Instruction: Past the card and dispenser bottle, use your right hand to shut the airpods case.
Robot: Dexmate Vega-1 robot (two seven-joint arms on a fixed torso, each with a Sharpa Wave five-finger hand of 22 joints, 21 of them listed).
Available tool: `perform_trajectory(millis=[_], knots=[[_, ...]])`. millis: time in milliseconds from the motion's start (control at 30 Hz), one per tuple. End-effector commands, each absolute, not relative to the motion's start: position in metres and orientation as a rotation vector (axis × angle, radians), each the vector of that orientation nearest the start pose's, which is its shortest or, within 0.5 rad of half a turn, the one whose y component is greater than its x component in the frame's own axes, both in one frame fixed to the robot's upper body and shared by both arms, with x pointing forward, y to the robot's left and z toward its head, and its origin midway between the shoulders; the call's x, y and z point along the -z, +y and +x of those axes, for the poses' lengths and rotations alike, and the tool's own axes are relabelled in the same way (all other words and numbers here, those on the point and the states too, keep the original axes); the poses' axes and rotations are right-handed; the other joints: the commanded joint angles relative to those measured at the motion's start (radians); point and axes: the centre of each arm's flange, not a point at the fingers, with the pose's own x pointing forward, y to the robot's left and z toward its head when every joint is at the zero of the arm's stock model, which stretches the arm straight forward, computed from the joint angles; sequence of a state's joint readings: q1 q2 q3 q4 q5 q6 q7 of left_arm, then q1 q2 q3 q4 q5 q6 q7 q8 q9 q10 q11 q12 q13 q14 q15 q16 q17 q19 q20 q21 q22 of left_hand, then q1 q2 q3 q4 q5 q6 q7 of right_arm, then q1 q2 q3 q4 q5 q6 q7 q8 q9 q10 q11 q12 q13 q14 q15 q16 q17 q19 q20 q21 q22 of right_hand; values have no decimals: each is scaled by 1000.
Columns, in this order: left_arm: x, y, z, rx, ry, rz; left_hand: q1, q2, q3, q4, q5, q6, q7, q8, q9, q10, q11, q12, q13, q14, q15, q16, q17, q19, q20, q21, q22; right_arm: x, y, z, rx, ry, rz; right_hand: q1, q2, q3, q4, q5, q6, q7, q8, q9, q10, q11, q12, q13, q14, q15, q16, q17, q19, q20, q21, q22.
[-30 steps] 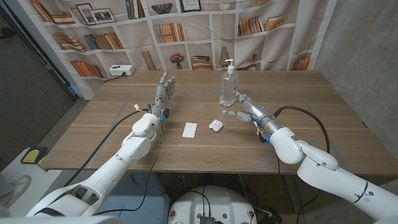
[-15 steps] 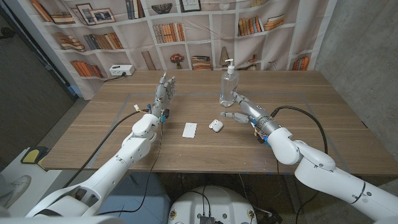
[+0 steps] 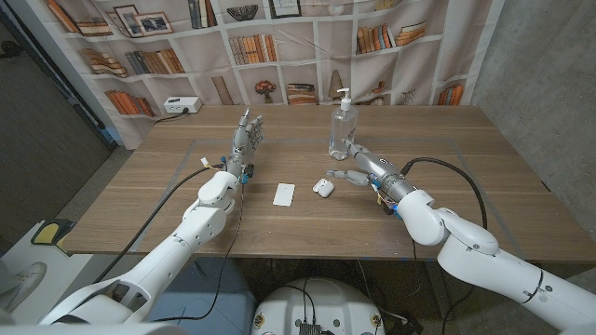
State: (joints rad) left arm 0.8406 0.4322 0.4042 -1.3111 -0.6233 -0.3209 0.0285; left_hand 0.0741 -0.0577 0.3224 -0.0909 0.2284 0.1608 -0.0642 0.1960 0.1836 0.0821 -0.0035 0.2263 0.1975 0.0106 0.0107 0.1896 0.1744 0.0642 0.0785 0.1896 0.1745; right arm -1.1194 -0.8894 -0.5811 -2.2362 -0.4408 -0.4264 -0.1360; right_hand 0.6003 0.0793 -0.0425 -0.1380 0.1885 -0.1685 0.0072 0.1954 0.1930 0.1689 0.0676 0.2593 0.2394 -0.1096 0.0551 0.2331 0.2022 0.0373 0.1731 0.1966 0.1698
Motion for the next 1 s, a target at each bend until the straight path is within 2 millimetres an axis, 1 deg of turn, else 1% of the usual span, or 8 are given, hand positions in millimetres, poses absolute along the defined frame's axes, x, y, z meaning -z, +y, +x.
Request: perform_trajectory(millis=[33,167,200,233,267,300,533,1000], knots=[[32,244,652,220,-614,-96,1,8,-2,1,5,11,-2,0,3,7,-4,-4,2,6,-1,-3,5,3,-5,4,2,57,-156,489,-98,-606,-1236,13,2,5,-4,-2,-27,4,-2,6,5,-2,-2,2,-1,5,3,2,8,5,4,2],[32,244,652,220,-616,-95,1,8,-3,1,5,10,-1,0,3,8,-2,-4,2,6,-1,-3,5,3,-5,4,2,59,-154,489,-95,-603,-1243,15,2,5,-4,-2,-30,5,-3,6,3,-2,-3,3,0,5,3,2,9,5,4,2],[32,244,652,220,-615,-94,1,8,-3,1,5,10,-1,0,3,8,-3,-4,2,6,-2,-3,5,3,-6,4,2,59,-153,489,-102,-593,-1244,20,0,7,-6,-2,-66,0,-13,6,-2,0,-7,4,1,6,2,1,8,4,2,2],[32,244,652,219,-615,-95,1,8,-3,1,5,10,-1,0,3,7,-4,-4,2,6,-1,-3,5,3,-6,4,2,59,-152,489,-106,-588,-1247,22,-1,8,-5,-2,-92,4,-16,6,-15,9,-13,6,-6,9,-1,2,8,6,0,2],[33,244,652,220,-613,-96,1,9,-3,1,5,10,0,0,3,8,-4,-4,2,6,-1,-3,5,3,-5,4,2,59,-151,489,-100,-592,-1250,23,-2,9,-5,-2,-109,8,-19,6,-22,17,-16,7,-8,12,-3,2,7,7,-1,2],[33,244,652,220,-612,-97,1,9,-3,1,5,11,1,0,3,9,-4,-4,2,6,-1,-3,5,4,-6,4,2,59,-150,489,-99,-590,-1257,23,-2,9,-4,-2,-119,10,-20,6,-24,18,-17,8,-13,15,-4,3,7,8,-2,2],[37,244,653,224,-612,-105,2,10,-4,1,5,11,3,0,3,9,-3,-4,2,7,-2,-3,5,4,-5,4,2,59,-144,490,-93,-583,-1278,23,-1,10,-3,-2,-123,10,-17,6,-28,21,-19,9,-12,15,-5,3,6,9,-3,2],[34,243,651,229,-628,-105,2,11,-5,1,5,11,4,-1,3,23,-5,1,2,20,0,2,5,8,-7,6,2,61,-138,494,-94,-577,-1293,21,-1,11,0,-2,-142,15,-16,6,-17,19,-15,12,-9,17,-4,4,4,11,-4,2]])
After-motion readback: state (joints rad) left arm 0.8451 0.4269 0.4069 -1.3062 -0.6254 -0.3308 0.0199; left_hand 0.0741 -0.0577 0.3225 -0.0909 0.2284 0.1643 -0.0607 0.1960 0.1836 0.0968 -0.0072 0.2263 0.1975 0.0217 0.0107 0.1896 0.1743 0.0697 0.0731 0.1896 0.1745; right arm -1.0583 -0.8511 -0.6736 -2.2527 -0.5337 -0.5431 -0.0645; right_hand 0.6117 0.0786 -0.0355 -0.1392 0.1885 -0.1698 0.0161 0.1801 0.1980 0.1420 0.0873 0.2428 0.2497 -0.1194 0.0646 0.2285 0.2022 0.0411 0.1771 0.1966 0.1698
